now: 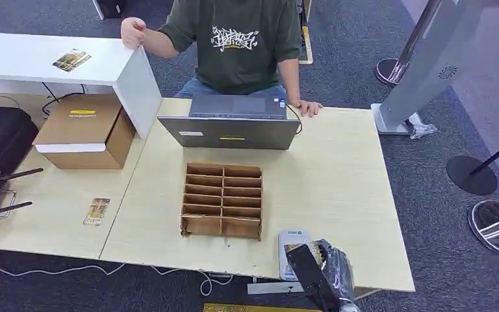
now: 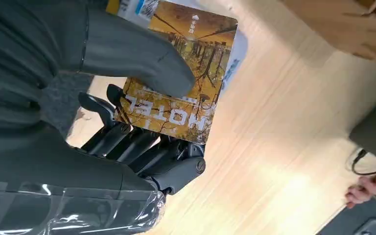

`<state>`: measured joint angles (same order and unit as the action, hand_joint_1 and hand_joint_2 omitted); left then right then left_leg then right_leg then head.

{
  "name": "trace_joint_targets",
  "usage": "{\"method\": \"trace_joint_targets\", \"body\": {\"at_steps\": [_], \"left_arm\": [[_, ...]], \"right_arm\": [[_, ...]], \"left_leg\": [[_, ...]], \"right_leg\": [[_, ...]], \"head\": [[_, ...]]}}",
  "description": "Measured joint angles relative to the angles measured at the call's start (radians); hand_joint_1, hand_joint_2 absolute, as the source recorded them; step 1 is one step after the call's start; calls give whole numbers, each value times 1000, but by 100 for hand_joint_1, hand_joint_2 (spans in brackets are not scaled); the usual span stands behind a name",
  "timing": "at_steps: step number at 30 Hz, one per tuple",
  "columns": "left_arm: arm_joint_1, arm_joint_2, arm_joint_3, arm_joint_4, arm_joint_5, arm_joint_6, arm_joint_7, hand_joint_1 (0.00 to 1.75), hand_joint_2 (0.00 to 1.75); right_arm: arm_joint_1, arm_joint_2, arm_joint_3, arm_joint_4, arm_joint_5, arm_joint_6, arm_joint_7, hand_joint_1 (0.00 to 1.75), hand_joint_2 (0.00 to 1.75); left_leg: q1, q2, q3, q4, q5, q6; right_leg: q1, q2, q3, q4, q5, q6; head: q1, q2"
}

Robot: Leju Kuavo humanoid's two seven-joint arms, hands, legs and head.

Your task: Pass the card to the sensor for recognition and then transmit it.

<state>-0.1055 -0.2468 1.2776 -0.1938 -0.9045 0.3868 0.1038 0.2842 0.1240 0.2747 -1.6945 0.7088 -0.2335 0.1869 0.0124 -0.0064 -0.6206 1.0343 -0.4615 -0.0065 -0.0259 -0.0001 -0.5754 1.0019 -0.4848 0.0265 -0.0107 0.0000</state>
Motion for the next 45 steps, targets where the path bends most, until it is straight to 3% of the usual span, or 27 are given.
{"method": "trace_joint_targets", "body": {"at_steps": [26, 31, 45], "left_arm": [[-2, 2, 0, 0, -16, 11, 20, 0, 0], [-2, 2, 0, 0, -16, 11, 20, 0, 0], [-2, 9, 0, 0, -19, 5, 10, 0, 0]], "right_arm": [[-133, 11, -9, 169, 9, 11, 7, 175, 175], [-124, 11, -40, 156, 135, -26, 45, 175, 175], [-90, 11, -153, 102, 148, -34, 31, 175, 175]], "left_leg": [[0, 0, 1, 0, 0, 0], [0, 0, 1, 0, 0, 0], [0, 0, 1, 0, 0, 0]], "right_leg": [[0, 0, 1, 0, 0, 0], [0, 0, 0, 0, 0, 0], [0, 0, 0, 0, 0, 0]], "head": [[0, 0], [0, 0], [0, 0]]}}
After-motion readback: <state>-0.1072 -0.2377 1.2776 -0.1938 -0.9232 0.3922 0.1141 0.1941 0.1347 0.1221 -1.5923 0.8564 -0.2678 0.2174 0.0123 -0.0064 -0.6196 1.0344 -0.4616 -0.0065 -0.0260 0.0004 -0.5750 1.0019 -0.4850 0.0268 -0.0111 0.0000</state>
